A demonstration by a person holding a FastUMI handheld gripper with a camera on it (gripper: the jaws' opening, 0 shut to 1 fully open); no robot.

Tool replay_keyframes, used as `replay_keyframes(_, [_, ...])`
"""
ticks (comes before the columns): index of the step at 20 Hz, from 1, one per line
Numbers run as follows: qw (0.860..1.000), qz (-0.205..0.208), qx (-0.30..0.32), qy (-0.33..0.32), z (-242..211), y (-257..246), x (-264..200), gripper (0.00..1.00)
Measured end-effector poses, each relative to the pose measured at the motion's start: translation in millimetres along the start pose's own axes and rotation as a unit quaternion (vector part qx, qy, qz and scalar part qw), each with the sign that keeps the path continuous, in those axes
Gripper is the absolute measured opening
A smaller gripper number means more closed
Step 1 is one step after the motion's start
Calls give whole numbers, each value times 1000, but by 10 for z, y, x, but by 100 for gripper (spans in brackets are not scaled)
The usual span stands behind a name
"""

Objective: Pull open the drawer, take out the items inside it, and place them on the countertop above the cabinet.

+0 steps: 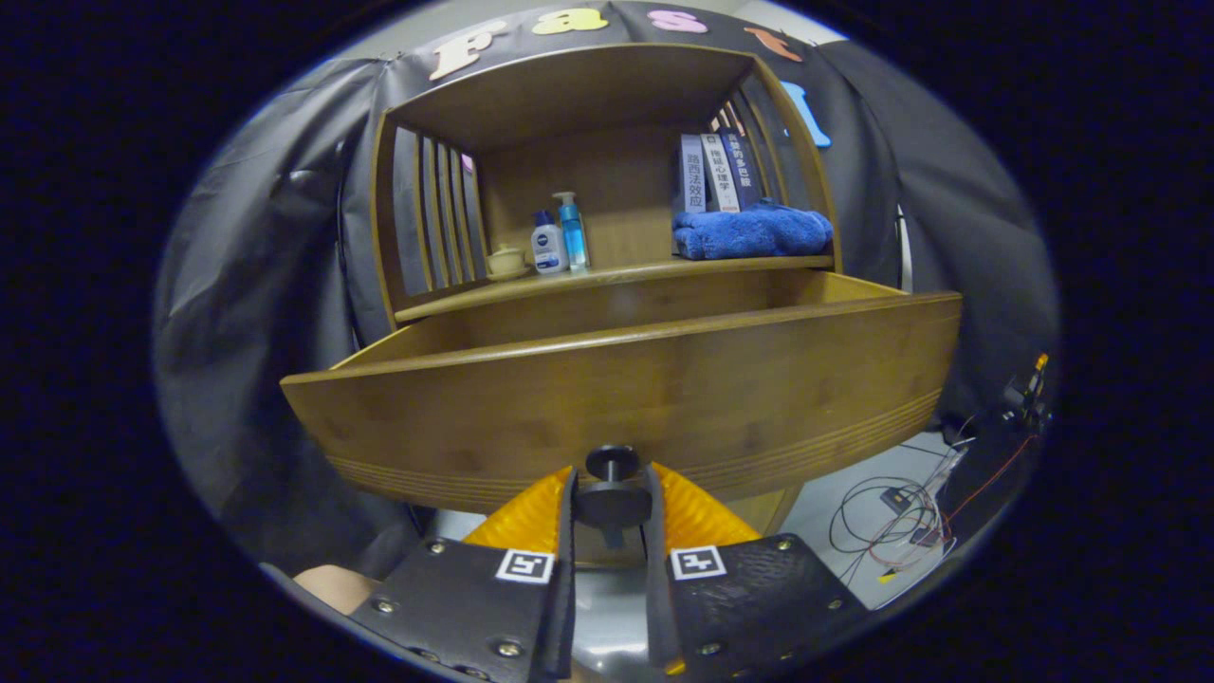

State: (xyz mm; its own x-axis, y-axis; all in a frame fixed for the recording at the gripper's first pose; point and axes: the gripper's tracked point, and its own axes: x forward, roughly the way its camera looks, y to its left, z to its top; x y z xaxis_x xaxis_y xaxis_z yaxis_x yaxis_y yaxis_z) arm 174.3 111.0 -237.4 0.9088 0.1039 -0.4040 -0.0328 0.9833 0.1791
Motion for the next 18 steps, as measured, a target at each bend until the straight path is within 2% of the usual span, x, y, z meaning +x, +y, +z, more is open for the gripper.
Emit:
replay_keyframes(8, [1000,7,3,21,-68,5,-134,31])
replay_keyframes(12, [1000,13,7,20,31,-18,-334,45])
replay_keyframes(14, [1000,10,-1,8,182,-30,-481,45])
replay_keyframes(18, [999,16,-9,-40,919,44,-653,46])
